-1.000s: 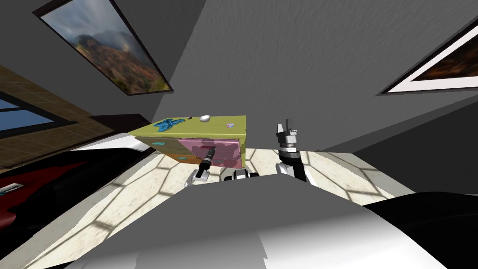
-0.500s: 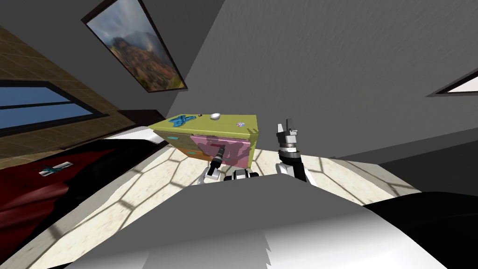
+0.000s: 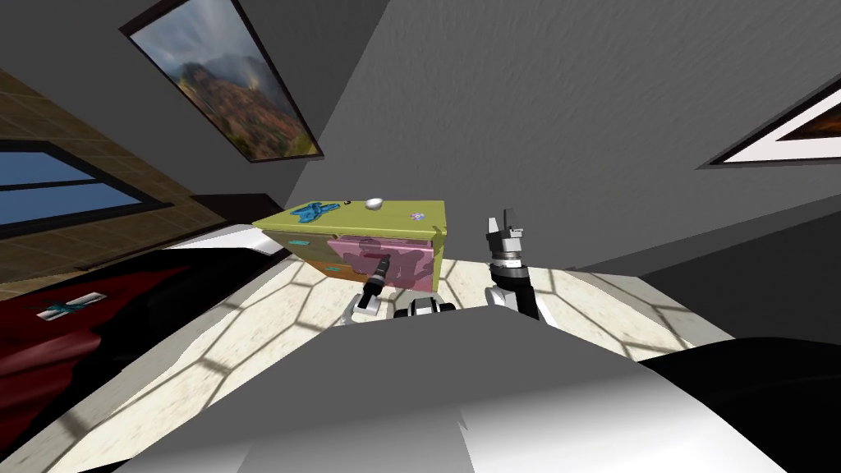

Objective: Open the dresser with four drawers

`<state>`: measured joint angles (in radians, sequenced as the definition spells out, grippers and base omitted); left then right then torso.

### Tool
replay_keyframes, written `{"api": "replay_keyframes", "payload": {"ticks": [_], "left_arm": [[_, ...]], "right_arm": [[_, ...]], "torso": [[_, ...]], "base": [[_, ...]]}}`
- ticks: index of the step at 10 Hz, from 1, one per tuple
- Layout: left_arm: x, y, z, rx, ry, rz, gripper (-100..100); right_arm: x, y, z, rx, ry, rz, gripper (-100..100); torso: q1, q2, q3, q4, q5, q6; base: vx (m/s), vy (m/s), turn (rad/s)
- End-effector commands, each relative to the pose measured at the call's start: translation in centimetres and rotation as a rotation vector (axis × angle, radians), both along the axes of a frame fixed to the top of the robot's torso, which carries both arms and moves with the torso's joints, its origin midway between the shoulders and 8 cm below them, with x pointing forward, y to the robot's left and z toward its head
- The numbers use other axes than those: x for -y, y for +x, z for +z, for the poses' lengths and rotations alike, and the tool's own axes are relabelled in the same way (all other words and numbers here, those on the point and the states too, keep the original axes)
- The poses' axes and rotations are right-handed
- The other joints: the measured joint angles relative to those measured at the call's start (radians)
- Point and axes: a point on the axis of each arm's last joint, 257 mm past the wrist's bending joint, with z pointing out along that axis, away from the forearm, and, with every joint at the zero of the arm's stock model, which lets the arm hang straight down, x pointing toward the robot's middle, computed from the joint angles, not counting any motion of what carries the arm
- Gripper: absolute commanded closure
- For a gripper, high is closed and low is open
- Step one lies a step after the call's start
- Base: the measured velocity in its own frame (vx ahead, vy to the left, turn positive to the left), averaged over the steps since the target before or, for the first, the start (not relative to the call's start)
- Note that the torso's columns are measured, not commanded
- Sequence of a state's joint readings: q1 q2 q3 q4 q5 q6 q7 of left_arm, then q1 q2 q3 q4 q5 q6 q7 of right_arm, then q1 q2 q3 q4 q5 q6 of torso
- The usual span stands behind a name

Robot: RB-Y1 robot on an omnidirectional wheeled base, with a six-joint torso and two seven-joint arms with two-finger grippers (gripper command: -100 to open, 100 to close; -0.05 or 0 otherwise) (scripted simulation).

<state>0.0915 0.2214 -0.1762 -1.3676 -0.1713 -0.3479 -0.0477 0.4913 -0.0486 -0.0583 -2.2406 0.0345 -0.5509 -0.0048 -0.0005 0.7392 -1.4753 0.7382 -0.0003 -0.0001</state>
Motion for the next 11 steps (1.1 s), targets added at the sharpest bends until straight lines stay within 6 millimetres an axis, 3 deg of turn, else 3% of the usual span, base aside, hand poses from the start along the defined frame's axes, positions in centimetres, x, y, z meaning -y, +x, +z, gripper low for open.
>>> {"api": "replay_keyframes", "payload": {"ticks": [1, 3, 4, 5, 6, 7, 9, 10, 11], "left_arm": [[-3.8, 0.2, 0.5, 0.001, 0.002, 0.031, 100], [-5.8, 0.4, 0.9, 0.004, 0.002, 0.048, 100], [-5.1, -0.1, 0.4, -0.008, 0.004, 0.045, 100], [-9.1, -0.7, -0.3, -0.014, 0.006, 0.083, 100], [-9.4, -1.0, -1.2, -0.028, 0.007, 0.086, 100], [-13.0, -1.5, -1.0, -0.018, 0.007, 0.118, 100], [-13.5, -1.9, -2.2, -0.038, 0.009, 0.125, 100], [-16.8, -2.4, -1.1, -0.011, 0.008, 0.150, 100], [-17.0, -2.6, -1.6, -0.019, 0.008, 0.152, 100]], "right_arm": [[0.0, 0.0, 0.0, 0.000, 0.000, 0.000, 0], [0.0, 0.0, 0.0, 0.000, 0.000, 0.000, 0], [0.0, 0.0, 0.0, 0.000, 0.000, 0.000, 0], [0.0, 0.0, 0.0, 0.000, 0.000, 0.000, 0], [0.0, 0.0, 0.0, 0.000, 0.000, 0.000, 0], [0.0, 0.0, 0.0, 0.000, 0.000, 0.000, 0], [0.0, 0.0, 0.0, 0.000, 0.000, 0.000, 0], [0.0, 0.0, 0.0, 0.000, 0.000, 0.000, 0], [0.0, 0.0, 0.0, 0.000, 0.000, 0.000, 0]], "torso": [[-0.001, -0.002, -0.001, 0.001, -0.001, 0.000], [-0.002, 0.002, 0.001, 0.003, -0.002, 0.000], [-0.002, 0.002, 0.001, 0.003, -0.002, 0.000], [-0.001, 0.000, 0.000, 0.003, -0.001, 0.002], [-0.002, -0.003, -0.001, -0.001, 0.000, 0.002], [-0.001, -0.003, -0.002, -0.004, 0.002, 0.002], [0.000, -0.006, -0.003, -0.006, 0.004, 0.003], [0.003, -0.008, -0.004, -0.006, 0.005, 0.003], [0.002, -0.007, -0.004, -0.005, 0.004, 0.002]], "base": [[-0.127, -0.060, -0.128], [-0.113, -0.067, -0.095], [-0.042, -0.021, 0.009], [-0.057, -0.073, -0.267], [-0.064, -0.071, -0.153], [-0.078, -0.107, -0.297], [-0.054, -0.056, -0.035], [-0.081, -0.072, -0.246], [-0.062, -0.073, -0.168]]}}
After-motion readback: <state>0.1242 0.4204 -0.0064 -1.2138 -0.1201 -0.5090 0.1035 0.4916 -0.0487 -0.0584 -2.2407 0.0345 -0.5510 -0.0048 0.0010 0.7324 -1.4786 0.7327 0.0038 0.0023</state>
